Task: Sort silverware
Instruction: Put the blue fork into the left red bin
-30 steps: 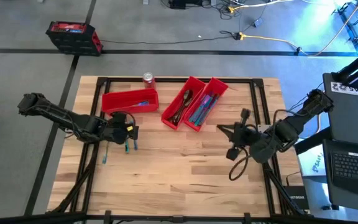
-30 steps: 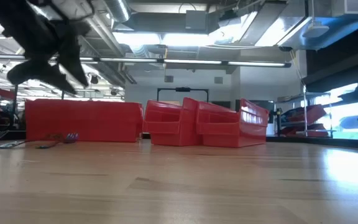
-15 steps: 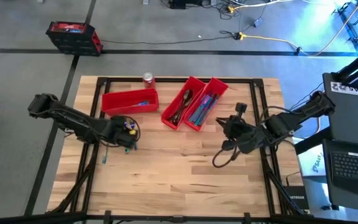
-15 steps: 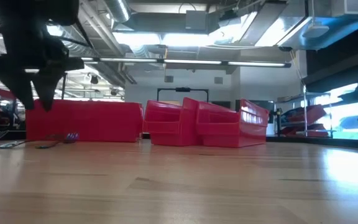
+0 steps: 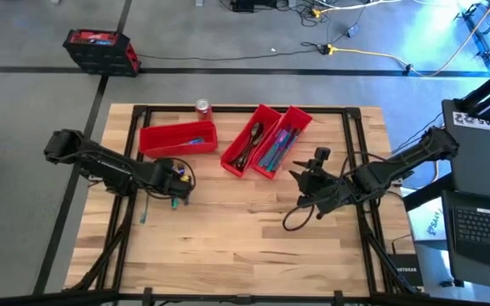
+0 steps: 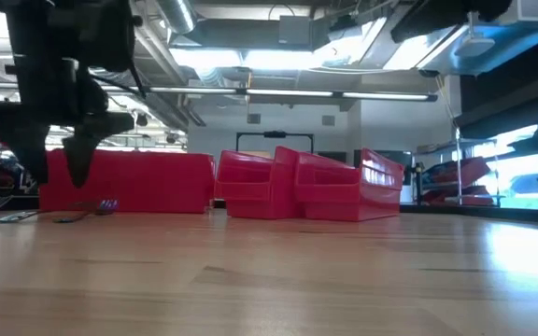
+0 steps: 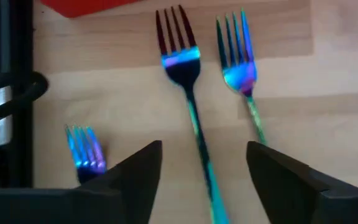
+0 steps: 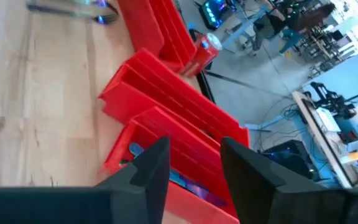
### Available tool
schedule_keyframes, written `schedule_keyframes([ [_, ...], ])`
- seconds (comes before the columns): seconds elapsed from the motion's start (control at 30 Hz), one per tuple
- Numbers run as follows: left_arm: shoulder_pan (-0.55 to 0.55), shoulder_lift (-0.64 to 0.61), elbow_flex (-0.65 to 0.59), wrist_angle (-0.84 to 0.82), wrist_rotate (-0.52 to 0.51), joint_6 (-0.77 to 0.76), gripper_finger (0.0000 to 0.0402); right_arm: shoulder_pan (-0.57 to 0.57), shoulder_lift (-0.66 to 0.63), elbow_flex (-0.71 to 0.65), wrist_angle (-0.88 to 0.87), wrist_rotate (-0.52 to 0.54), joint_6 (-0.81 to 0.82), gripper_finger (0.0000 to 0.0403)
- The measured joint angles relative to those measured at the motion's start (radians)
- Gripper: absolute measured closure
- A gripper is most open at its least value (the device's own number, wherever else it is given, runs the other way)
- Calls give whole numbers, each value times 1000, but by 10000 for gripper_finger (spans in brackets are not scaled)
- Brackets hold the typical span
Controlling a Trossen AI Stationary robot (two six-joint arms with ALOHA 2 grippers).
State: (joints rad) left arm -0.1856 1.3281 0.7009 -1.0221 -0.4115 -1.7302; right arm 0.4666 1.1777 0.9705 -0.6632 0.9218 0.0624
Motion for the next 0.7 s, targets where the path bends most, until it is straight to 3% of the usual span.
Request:
schedule_keyframes([
  [0.27,50,82,-32,80,8,2,138,-10,5,-54,49,-17,-6,273],
  [0.7,49,153,-51,138,-11,-43,164,-9,5,-55,65,-17,-15,274],
])
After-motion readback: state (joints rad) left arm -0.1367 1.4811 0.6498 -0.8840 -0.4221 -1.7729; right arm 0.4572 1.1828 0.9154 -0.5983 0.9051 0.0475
